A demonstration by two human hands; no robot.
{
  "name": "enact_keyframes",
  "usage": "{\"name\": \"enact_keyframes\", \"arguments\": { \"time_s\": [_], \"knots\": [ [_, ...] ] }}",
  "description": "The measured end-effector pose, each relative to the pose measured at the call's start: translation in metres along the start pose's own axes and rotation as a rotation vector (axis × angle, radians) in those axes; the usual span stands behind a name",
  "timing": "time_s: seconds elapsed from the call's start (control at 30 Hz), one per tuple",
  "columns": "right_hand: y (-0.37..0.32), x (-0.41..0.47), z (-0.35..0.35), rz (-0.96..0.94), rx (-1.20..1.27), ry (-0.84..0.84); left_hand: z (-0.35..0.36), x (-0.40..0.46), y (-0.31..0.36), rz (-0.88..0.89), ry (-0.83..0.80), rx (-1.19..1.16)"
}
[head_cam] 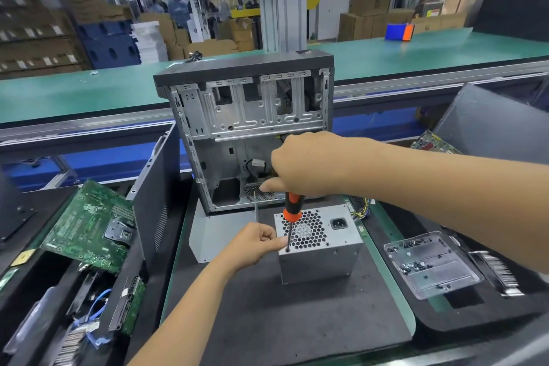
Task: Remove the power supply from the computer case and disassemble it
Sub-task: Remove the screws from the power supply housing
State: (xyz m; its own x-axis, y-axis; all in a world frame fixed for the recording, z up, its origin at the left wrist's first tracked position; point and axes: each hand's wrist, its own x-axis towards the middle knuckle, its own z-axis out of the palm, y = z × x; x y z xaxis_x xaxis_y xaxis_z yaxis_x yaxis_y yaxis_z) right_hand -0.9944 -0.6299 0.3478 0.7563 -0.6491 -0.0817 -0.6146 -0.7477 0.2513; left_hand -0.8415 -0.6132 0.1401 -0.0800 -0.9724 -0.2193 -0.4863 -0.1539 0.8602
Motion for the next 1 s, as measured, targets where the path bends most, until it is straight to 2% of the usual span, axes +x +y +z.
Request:
{"name": "enact_keyframes", "arguments": {
  "time_s": [0.07,0.17,0.33,0.47,0.57,0.67,0.77,1.0],
  "knots": [
    [-0.001,0.000,-0.001,-0.063,-0.066,0.018,0.001,0.000,0.000,-0.015,-0.017,-0.053],
    [0.005,0.000,-0.003,-0.184,-0.086,-0.055,0.001,0.000,-0.001,-0.043,-0.038,-0.122],
    [0.017,-0.001,-0.007,-0.383,0.021,-0.126,0.004,-0.006,-0.003,-0.085,-0.106,-0.241],
    [0.017,0.001,-0.004,-0.321,0.213,-0.097,0.004,-0.006,-0.001,-0.095,-0.092,-0.222],
    [0.017,0.001,-0.001,-0.094,0.356,-0.123,0.004,-0.006,0.001,-0.114,-0.082,-0.225],
    [0.014,0.005,0.003,0.009,0.026,-0.017,0.005,-0.007,0.003,-0.138,-0.074,-0.260],
    [0.011,0.009,0.007,0.045,-0.032,0.066,0.006,-0.007,0.004,-0.152,-0.074,-0.291],
    [0.006,0.006,0.003,-0.228,-0.203,0.066,0.005,-0.007,0.002,-0.144,-0.084,-0.290]
  ]
}}
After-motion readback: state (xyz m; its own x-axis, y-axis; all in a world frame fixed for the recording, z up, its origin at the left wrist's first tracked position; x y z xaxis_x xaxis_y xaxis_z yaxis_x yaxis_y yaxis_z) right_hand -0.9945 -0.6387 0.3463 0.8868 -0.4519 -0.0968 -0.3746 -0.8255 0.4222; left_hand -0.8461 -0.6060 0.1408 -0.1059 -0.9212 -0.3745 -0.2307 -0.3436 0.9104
